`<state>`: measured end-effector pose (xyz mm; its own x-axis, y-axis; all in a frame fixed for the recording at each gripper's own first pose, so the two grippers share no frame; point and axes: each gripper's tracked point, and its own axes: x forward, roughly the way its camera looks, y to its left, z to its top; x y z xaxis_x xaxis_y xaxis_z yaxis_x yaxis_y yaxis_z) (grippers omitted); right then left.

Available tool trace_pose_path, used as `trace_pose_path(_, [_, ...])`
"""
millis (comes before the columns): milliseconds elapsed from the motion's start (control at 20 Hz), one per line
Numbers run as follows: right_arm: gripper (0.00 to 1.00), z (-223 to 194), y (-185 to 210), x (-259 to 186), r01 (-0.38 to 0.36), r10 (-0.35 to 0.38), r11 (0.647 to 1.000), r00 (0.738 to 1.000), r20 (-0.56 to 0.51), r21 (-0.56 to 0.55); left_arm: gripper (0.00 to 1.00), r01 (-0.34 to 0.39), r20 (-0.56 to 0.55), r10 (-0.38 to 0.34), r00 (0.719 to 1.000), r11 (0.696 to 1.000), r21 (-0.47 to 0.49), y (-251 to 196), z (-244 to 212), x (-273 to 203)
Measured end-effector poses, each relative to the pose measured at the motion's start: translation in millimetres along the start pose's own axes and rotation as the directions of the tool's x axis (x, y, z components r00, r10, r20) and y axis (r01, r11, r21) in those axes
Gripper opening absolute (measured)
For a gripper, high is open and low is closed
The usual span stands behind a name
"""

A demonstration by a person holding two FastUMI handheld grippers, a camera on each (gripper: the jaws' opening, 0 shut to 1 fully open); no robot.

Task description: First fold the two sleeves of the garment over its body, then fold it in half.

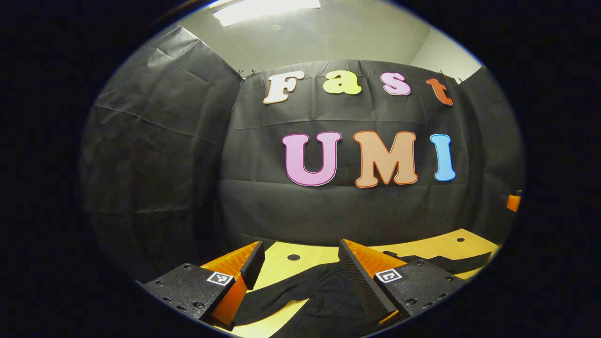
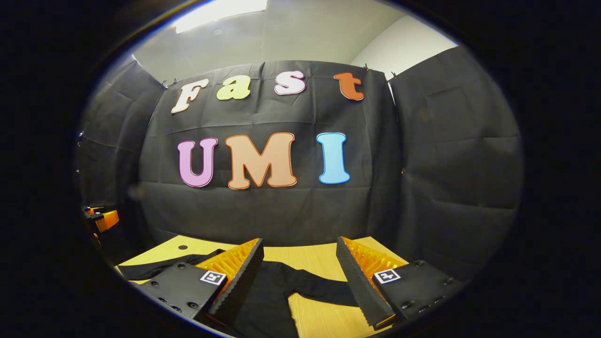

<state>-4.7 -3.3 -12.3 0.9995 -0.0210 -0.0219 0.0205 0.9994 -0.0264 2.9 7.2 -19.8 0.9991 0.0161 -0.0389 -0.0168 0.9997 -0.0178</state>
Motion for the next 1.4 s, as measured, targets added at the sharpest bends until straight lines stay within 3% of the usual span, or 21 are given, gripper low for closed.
trace_pose_path(100, [0.98,-3.0,-1.4,-1.4,0.005,-0.005,1.000,1.000,-0.006,-0.006,0.94,0.001,0.004,-0.001,1.000,1.000,0.008,0.2,0.6,2.2])
trace_pose_path(400, [0.98,-1.2,-5.1,2.1,0.018,-0.018,1.000,1.000,-0.005,0.004,0.94,-0.008,-0.013,0.009,1.000,1.000,0.008,3.6,-3.8,3.6])
trace_pose_path(950, [0.97,-5.0,-0.5,11.2,-0.023,0.023,1.000,0.999,-0.028,0.002,0.94,-0.017,-0.018,0.017,1.000,1.000,0.026,3.6,-2.0,2.3])
trace_pose_path(1200, [0.98,-14.7,-28.8,22.4,0.013,-0.013,1.000,0.999,-0.052,0.001,0.94,-0.032,-0.016,0.033,0.999,0.998,0.052,6.9,0.9,1.5])
trace_pose_path(1400, [0.98,-34.8,-83.0,38.4,0.088,-0.093,0.995,0.991,-0.099,-0.052,0.94,-0.069,-0.036,0.071,0.997,0.996,0.057,16.3,-6.5,-3.3])
